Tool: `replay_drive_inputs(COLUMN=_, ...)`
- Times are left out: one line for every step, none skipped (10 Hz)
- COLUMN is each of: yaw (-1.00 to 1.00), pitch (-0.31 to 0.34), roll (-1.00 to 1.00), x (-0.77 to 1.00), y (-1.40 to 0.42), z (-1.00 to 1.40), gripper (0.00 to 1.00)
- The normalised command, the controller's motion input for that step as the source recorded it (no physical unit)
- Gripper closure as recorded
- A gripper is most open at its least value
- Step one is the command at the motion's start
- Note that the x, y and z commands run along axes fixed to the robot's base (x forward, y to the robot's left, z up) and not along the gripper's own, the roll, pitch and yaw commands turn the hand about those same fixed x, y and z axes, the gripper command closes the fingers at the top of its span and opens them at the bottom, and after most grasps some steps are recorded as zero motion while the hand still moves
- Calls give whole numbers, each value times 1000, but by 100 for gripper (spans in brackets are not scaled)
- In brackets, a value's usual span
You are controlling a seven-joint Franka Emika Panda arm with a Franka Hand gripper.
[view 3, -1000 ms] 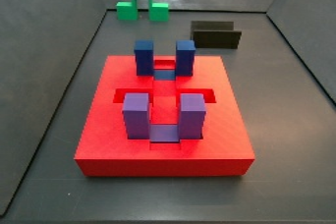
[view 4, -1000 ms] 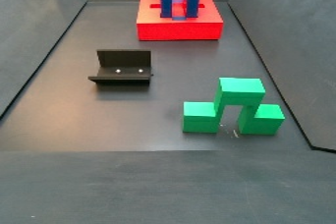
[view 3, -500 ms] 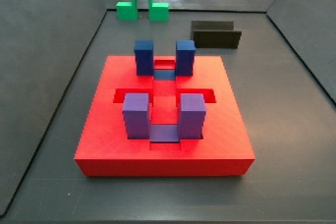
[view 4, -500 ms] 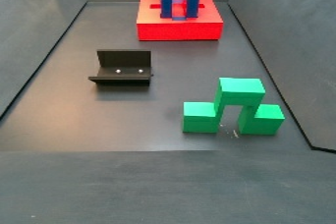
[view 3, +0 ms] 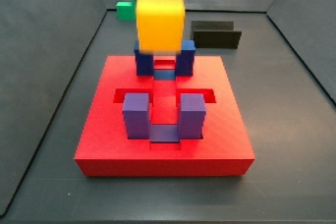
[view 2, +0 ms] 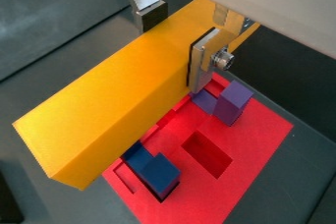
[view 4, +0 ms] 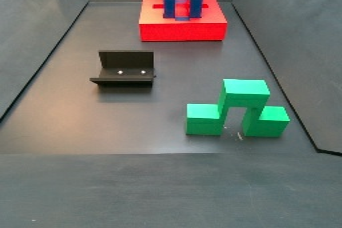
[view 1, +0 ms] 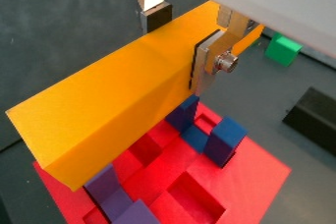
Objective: Pick up the yellow object. Move up. Move to above the board. Insert the yellow object.
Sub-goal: Insert the yellow object.
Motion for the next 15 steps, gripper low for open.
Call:
replay_drive_inputs(yaw=0, pitch=-69, roll=-151, x=0, y=0, z=-791, gripper=100)
replay_drive_inputs(yaw=0, pitch=-67, roll=-164, x=0, y=0, z=-720, gripper=100)
replay_drive_inputs(yaw=0, pitch=-51, roll=-113, x=86, y=0, z=-654, gripper=100)
replay_drive_inputs(yaw=0, pitch=-66, roll=0, x=97, y=-9, z=-643, gripper=100)
replay_drive_inputs(yaw=0, pitch=-91, roll=0, x=97, y=-17, z=-586, gripper=100)
replay_drive_inputs(yaw=0, pitch=-87, roll=7, x=169, y=0, z=-440, gripper=100)
replay_drive_inputs(yaw=0, pitch=-66, roll=57, x=229, y=0, z=-260, gripper=100)
replay_drive_inputs(yaw=0, pitch=-36, roll=103, x=174, y=0, z=-169, gripper=100)
replay_drive_inputs(yaw=0, pitch=-24, roll=119, x=171, y=0, z=-143, gripper=100)
replay_drive_inputs(yaw=0, pitch=-11, roll=127, x=0, y=0, z=-157, gripper=100)
replay_drive_inputs(yaw=0, pitch=-10, roll=119, x=-29, y=0, z=-157, gripper=100)
replay_drive_inputs(yaw=0, pitch=-11, roll=116, x=-57, y=0, z=-146, gripper=100)
replay_drive_inputs(yaw=0, pitch=-4, roll=103, x=-60, y=0, z=-106, gripper=100)
replay_drive_inputs(yaw=0, pitch=0, roll=46, x=0, y=0, z=0, gripper=100)
replay_drive_inputs(yaw=0, pitch=0, roll=0, x=0, y=0, z=26, gripper=100)
